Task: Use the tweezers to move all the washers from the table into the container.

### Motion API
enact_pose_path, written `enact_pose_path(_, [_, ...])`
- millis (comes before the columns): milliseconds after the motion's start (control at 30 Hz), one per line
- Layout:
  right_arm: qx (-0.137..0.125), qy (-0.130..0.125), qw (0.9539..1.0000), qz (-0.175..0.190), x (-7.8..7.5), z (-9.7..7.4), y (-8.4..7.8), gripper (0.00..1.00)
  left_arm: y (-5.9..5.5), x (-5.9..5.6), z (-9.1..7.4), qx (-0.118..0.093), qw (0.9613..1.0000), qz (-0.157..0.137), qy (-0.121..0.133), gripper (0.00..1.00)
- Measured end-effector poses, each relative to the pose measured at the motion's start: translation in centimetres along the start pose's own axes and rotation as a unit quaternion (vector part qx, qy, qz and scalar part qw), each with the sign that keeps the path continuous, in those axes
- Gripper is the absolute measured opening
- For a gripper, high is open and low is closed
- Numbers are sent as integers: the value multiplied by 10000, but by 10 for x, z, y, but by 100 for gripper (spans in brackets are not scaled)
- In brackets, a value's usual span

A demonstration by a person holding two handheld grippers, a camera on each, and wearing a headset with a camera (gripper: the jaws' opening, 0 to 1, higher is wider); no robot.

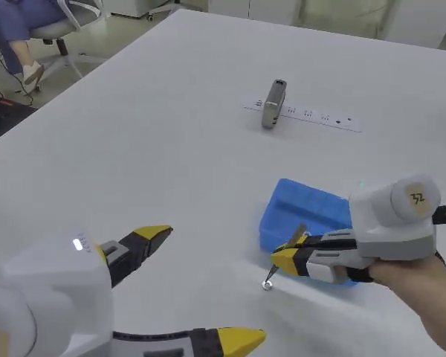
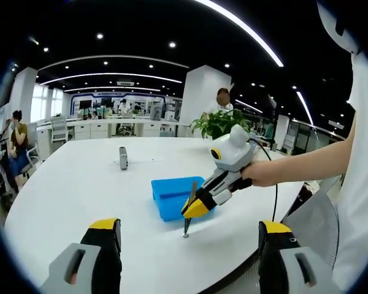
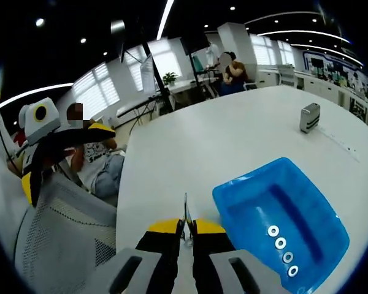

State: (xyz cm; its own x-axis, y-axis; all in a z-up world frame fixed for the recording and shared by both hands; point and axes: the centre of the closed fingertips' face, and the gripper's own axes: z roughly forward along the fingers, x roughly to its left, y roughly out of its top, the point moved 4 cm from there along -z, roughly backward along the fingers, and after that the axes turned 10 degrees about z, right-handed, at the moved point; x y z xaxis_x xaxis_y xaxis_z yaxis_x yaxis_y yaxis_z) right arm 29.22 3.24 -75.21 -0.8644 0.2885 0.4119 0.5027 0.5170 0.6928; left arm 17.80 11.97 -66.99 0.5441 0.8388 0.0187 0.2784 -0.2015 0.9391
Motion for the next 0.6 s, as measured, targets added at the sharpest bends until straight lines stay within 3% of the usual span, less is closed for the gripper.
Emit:
enact_pose_path(100, [184,-35,9996,-193,2,1,-1,3,-1,0,0,25,10000,7,-10,95])
enact_pose_path(133, [90,-12,9998,-203,2,1,1,3,-1,0,0,25,10000,5,-9,95])
enact_pose_path(300, [223,39,9993,-312,5,3,-2,3,0,-1,1,21,10000,9,-20,95])
enact_pose_path(400, [369,37,9968,-703,9,4,-4,4,2,-3,2,17,10000,25,-43,95])
enact_pose_path(467, [526,109,9936,-992,16,6,-6,4,1,-3,2,15,10000,27,-56,95])
enact_pose_path(600, [817,80,9786,-1888,26,10,-9,4,0,-3,2,28,10000,32,-70,95])
